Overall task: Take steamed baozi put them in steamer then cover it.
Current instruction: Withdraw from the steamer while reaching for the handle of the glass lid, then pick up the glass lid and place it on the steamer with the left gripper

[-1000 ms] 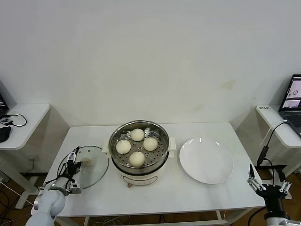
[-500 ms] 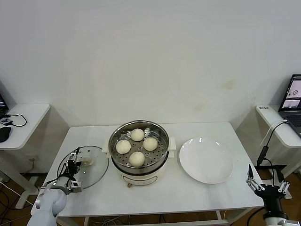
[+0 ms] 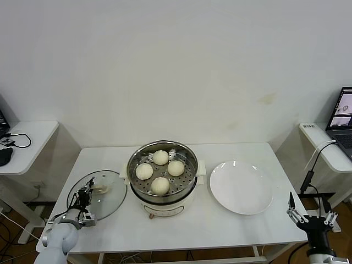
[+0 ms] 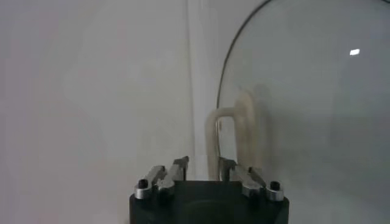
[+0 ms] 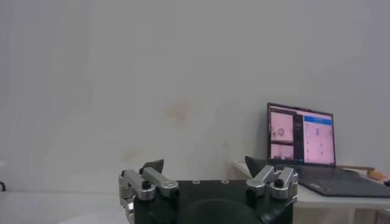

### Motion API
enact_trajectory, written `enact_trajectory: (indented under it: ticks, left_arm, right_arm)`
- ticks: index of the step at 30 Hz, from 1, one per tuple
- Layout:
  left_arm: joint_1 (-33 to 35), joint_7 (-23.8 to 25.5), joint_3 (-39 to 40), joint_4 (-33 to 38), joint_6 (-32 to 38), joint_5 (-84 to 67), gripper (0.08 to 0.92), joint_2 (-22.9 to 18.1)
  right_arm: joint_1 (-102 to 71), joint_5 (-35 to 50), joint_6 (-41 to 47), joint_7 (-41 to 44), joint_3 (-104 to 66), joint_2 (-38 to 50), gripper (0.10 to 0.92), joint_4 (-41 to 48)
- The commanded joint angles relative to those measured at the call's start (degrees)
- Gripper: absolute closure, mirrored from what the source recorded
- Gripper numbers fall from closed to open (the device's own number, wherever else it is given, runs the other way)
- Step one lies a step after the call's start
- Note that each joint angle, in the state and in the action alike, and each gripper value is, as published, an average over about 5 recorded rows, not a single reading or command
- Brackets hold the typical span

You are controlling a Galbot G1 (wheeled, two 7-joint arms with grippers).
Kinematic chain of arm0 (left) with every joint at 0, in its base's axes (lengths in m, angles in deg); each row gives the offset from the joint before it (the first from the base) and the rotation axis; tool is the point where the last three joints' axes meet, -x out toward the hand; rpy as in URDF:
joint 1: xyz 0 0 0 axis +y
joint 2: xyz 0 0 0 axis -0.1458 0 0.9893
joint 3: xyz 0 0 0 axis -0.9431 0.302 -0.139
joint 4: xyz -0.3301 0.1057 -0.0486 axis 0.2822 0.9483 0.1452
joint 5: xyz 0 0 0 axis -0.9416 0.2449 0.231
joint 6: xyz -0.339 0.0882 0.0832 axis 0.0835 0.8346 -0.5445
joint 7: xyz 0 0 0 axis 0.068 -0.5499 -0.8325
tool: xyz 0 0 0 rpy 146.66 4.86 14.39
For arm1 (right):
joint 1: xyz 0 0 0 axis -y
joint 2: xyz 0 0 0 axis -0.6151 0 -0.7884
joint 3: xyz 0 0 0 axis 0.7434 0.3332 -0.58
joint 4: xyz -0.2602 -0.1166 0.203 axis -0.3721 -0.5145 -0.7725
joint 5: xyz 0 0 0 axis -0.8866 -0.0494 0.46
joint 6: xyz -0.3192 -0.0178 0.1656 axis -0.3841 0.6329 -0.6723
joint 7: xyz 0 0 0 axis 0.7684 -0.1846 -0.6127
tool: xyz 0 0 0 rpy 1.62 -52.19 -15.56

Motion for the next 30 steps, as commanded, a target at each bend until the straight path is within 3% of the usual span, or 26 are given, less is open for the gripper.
enact_trajectory:
  ticks: [1,6,17,30]
  left_arm:
    - [0.4,-2.0,-0.6,0.1,0.4,-0.4,0.787,-0.5]
    - [2.6,-3.8,-1.5,4.5,0.4,-1.6,0.850,-0.6]
    - [10.2,-4.2,-5.1,20.8,-0.9,-7.1,0.851,1.8]
    - [15.3,4.5,-11.7,33.4,-5.8,-13.5,0.851,7.5]
  right_arm:
    - [-0.1,-0.1,0.0,0.0,0.1,0.0,0.202,-0.3]
    - [-0.4,-0.2,-0.2,0.0,0.2,0.0,0.203,-0.6]
    - [-0.8,-0.5,-0.4,0.2,1.2,0.4,0.202,-0.8]
    - [-1.1,-0.5,-0.9,0.5,2.3,1.8,0.203,-0.6]
